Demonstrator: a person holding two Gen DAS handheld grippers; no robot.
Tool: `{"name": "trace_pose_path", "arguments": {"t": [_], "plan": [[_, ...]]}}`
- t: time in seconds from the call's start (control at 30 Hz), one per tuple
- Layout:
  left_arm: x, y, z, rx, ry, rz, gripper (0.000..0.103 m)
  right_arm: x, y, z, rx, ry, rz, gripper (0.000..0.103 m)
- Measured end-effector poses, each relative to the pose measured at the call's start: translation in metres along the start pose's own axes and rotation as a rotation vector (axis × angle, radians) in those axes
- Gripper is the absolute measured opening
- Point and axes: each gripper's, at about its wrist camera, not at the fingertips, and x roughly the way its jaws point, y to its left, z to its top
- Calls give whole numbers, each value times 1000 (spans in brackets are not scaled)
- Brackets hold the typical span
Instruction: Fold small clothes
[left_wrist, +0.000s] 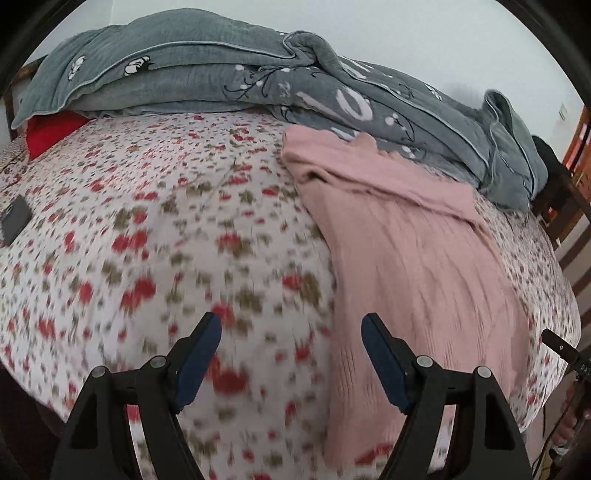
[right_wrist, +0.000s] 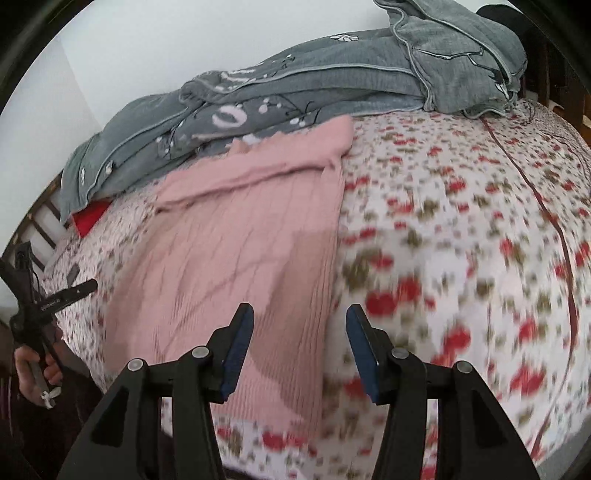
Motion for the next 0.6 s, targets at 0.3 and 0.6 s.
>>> {"name": "trace_pose_path", "arguments": {"t": [0.3, 0.6], "plan": [[-22, -19, -37, 37, 6, -9, 77, -8, 13, -30, 14, 13, 20, 51], [-2, -16, -53, 37, 60, -13, 77, 13, 12, -33, 37, 40, 20, 51]]}}
